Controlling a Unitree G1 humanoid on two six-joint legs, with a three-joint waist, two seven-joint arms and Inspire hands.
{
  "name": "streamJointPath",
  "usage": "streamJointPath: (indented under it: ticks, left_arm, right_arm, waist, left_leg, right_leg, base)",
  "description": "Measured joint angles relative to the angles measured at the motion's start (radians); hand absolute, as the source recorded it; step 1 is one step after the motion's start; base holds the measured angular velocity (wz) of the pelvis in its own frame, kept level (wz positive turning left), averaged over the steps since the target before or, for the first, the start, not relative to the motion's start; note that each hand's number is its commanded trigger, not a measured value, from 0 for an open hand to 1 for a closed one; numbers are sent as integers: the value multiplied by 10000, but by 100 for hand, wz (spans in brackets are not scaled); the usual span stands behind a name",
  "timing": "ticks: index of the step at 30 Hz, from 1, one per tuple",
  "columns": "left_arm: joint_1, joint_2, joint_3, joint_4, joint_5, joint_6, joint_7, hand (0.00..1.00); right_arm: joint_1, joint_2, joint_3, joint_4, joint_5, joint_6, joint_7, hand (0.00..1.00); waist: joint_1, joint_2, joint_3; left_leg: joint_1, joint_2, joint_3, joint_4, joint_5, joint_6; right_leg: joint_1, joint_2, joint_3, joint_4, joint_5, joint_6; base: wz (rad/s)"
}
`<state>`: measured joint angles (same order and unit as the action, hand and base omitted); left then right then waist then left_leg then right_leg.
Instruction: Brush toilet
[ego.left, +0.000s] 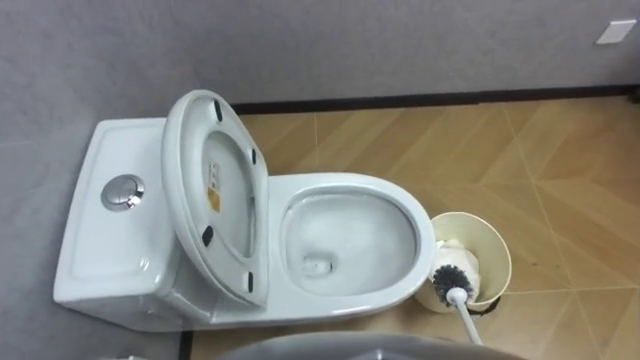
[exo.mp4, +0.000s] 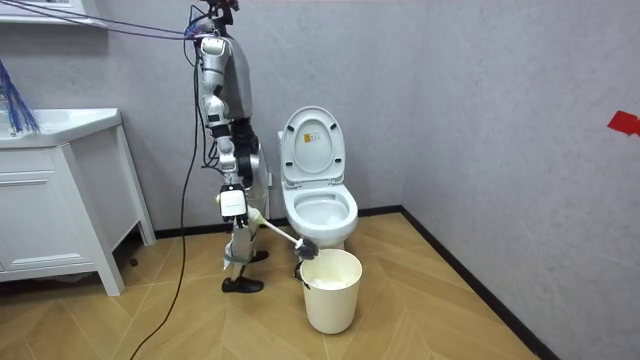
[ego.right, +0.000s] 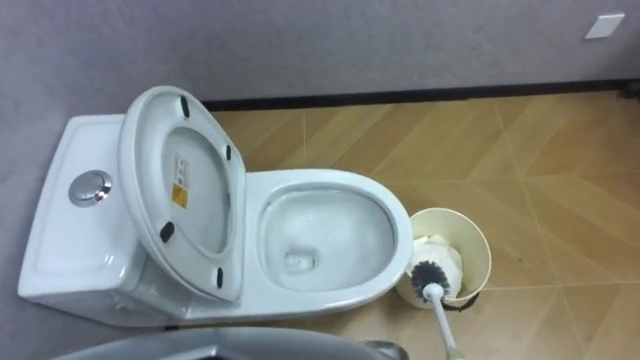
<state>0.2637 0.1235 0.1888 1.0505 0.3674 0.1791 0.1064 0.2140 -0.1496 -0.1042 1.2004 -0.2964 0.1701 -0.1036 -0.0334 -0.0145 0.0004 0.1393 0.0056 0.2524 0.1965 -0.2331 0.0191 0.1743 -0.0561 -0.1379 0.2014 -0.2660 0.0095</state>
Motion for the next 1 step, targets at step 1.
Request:
streamJointPath:
  ticks: [1]
  left_arm:
    - [-10,-1,-51,-10,1,50,-1,0]
  right_arm:
    - [-48,9,88,14,-70,25,91,0]
  waist:
    - [40,-1,0]
  left_leg:
    - [1,3,-2,-6,0,-1]
  right_leg:
    - [1,5,0,-14,2,-3]
  base:
    - [0]
